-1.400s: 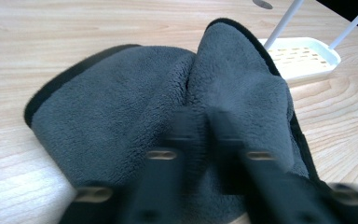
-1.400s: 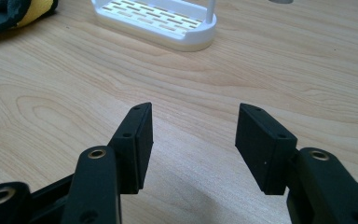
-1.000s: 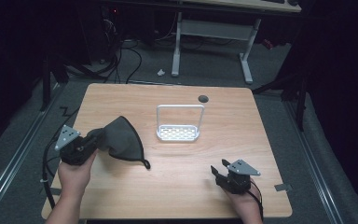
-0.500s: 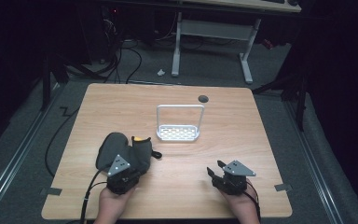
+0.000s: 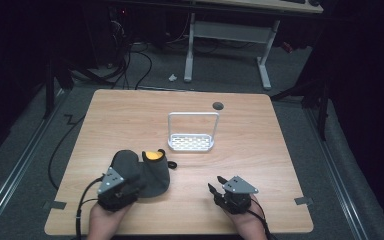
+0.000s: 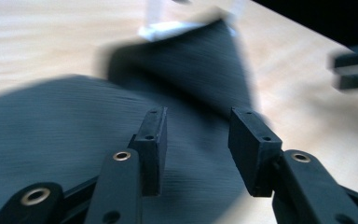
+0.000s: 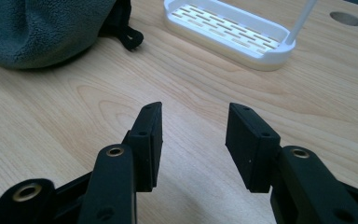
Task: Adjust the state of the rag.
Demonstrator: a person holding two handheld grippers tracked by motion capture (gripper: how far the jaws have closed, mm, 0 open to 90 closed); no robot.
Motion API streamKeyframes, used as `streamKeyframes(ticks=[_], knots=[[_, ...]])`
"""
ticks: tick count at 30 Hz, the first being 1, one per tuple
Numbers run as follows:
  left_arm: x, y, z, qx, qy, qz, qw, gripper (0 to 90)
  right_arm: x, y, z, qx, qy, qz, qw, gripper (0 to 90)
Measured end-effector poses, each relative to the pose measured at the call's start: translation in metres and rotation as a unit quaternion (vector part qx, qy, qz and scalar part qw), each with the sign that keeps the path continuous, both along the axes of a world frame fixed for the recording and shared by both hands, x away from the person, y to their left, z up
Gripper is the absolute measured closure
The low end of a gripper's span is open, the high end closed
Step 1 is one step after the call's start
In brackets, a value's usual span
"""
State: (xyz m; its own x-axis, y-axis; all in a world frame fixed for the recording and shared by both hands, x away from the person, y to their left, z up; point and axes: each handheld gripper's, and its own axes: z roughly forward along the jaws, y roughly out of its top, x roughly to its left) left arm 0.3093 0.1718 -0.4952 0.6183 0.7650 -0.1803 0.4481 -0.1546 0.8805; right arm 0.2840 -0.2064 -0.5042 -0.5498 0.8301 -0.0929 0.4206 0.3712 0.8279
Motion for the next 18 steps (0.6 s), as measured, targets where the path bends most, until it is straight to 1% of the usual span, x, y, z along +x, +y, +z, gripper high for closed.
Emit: streamKeyframes(ticks=[1,2,3,5,6,7,8,9,10,12,14,15,16,17,18], knots=[[0.0,0.0,0.0,0.0,0.0,0.0,1.0,56.6,0.0,0.0,0.0,0.0,0.0,0.0,1.0,56.8],[0.009,0.017,0.002,-0.014,0.0,0.033,0.9993,55.3,-0.001,0.003,-0.001,-0.001,0.001,0.001,1.0,56.9],[0.009,0.017,0.002,-0.014,0.0,0.033,0.9993,53.9,-0.001,0.003,-0.001,-0.001,0.001,0.001,1.0,56.9],[0.021,0.033,0.002,-0.014,-0.002,0.066,0.9977,50.5,-0.001,0.005,-0.002,-0.006,0.004,0.003,1.0,56.9],[0.027,0.04,0.001,-0.013,-0.001,0.084,0.9964,48.3,-0.001,0.005,-0.003,-0.008,0.004,0.004,1.0,56.9],[0.04,0.051,-0.002,-0.012,0.013,0.112,0.9935,46.2,-0.001,0.005,-0.004,-0.008,0.005,0.002,1.0,56.9],[0.046,0.055,-0.005,-0.013,0.022,0.122,0.9922,45.0,-0.001,0.005,-0.004,-0.008,0.007,0.001,0.9999,56.9],[0.046,0.055,-0.005,-0.013,0.022,0.122,0.9922,44.3,-0.001,0.004,-0.005,-0.008,0.007,0.001,0.9999,56.9],[0.052,0.058,-0.007,-0.018,0.029,0.128,0.9912,44.3,-0.001,0.004,-0.005,-0.008,0.007,0.001,0.9999,56.9],[0.062,0.062,-0.013,-0.026,0.053,0.132,0.9894,44.9,-0.001,0.003,-0.006,-0.008,0.01,0.0,0.9999,56.9],[0.07,0.063,-0.02,-0.04,0.09,0.127,0.987,46.4,-0.001,0.003,-0.006,-0.009,0.009,0.001,0.9999,56.9],[0.072,0.063,-0.022,-0.039,0.097,0.121,0.9871,50.0,0.0,0.003,-0.006,-0.009,0.01,0.001,0.9999,56.9],[0.071,0.062,-0.022,-0.033,0.095,0.119,0.9878,58.7,0.0,0.002,-0.006,-0.008,0.011,0.0,0.9999,56.9],[0.069,0.061,-0.022,-0.033,0.091,0.117,0.9884,66.3,-0.001,0.002,-0.006,-0.009,0.009,0.0,0.9999,57.0],[0.066,0.059,-0.021,-0.034,0.084,0.116,0.989,85.0,-0.001,0.002,-0.005,-0.008,0.008,0.0,0.9999,57.0]])
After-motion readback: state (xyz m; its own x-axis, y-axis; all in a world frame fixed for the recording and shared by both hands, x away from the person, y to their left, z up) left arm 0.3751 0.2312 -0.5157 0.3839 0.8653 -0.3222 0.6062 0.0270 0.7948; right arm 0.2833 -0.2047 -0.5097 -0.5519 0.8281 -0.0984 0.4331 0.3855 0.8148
